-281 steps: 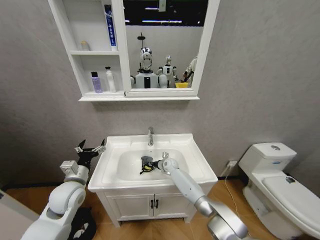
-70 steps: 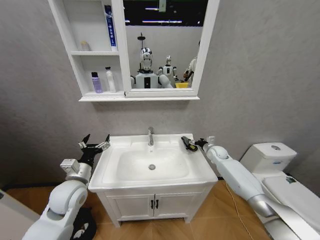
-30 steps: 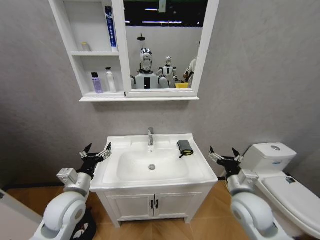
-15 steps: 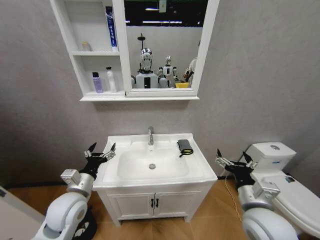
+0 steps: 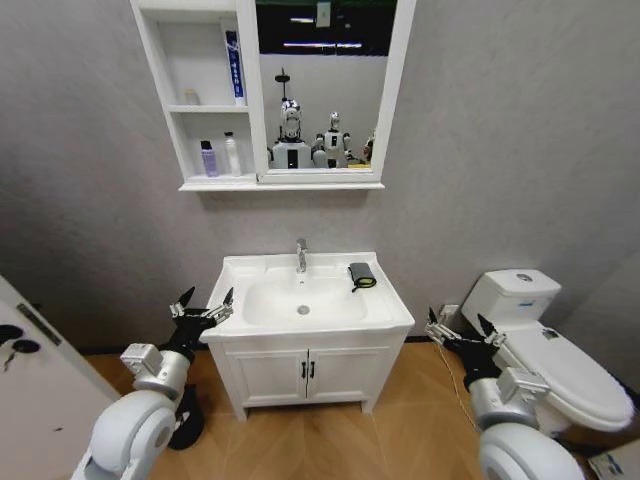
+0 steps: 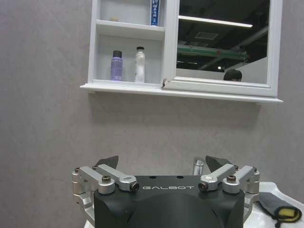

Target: Move facial cleanser and shampoo from washbasin to cabinet, then wipe washbasin with towel.

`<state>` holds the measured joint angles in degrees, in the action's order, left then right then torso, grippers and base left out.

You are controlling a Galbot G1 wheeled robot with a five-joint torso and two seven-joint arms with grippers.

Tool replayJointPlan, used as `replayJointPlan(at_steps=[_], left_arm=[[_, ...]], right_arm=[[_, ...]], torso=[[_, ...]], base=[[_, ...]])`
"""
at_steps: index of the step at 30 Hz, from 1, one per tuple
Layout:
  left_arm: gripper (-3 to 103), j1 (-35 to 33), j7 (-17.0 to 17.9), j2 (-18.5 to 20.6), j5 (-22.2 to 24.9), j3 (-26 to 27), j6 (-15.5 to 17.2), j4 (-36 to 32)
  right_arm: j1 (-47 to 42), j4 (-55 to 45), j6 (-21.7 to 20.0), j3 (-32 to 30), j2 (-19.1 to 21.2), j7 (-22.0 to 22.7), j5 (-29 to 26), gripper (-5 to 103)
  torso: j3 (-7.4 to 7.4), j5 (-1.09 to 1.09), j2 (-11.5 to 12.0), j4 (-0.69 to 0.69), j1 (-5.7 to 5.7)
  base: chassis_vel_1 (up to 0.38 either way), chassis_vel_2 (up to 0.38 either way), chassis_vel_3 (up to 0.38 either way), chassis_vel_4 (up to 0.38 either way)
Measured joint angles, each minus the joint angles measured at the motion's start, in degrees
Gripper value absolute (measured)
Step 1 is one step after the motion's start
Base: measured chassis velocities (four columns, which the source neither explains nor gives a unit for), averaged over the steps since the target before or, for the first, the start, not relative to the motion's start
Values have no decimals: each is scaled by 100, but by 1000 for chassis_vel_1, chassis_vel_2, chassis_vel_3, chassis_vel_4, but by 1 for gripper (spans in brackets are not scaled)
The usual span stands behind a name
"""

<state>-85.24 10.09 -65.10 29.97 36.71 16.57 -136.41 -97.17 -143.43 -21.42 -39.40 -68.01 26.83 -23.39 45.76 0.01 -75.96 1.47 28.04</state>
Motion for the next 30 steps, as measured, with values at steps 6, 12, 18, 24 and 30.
replayJointPlan(at_steps=[6,12,18,24,30], left_arm=[[100,-83,2,-80,-56,47,-22,-74],[100,-94,16,-168,-123,22,-28,-99],[100,-95,17,-202,-145,10,-29,-104],[100,-73,22,-212,-143,18,-29,-96],[100,-59,27,-239,-140,13,-29,-68]], right_arm=[[6,7,4,127,28,-29,32,100],[-27,12,11,170,78,-75,29,100],[-52,14,28,237,75,-122,38,100],[-43,15,75,272,77,-164,81,100],[-13,78,107,293,69,-168,84,100]], torso=[[-1,0,-1,-1,-2],[0,-3,0,-1,-1],[-2,-1,-2,0,-3],[-2,-2,-3,-1,-4],[1,-2,0,-1,2]], base=[[338,-338,-342,334],[353,-348,-375,344],[308,-323,-306,301],[194,-208,-194,186],[24,-12,-18,20]])
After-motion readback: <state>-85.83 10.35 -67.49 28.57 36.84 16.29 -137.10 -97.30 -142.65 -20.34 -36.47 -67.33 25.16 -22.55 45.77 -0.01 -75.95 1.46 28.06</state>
